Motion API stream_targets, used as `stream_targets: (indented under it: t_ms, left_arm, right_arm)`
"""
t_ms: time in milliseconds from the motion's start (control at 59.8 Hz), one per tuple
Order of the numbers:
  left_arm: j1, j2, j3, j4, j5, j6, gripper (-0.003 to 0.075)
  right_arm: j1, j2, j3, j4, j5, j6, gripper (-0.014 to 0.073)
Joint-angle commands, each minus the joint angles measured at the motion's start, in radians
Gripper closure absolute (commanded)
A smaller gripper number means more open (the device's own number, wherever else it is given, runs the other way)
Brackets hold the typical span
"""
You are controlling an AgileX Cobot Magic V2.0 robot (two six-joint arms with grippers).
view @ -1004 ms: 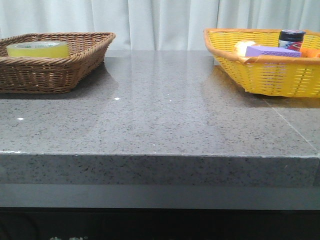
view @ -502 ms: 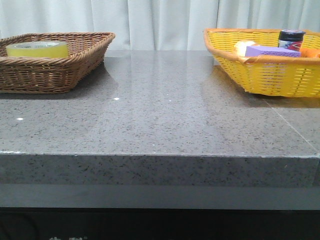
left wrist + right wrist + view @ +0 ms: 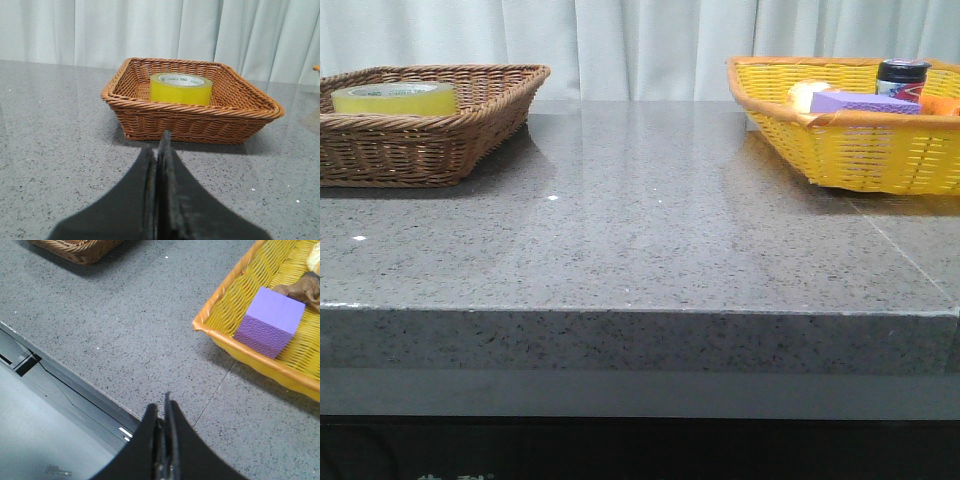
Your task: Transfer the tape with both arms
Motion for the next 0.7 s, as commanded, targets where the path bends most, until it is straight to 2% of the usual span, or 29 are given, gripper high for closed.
stream_targets:
  t_ms: [0,686]
  left_arm:
    - [0.003,-0.022,0.009,0.006,-0.088,-0.009,0.0741]
    - [0.003,-0.02,0.009,-0.006,-0.135,-0.009,0.0741]
  right_arm:
    - [-0.006,-0.001,-0.024,0.011,-0.062,-0.001,0.0661]
    - [-0.006,-0.001,-0.024,0.011,-0.062,-0.001,0.0661]
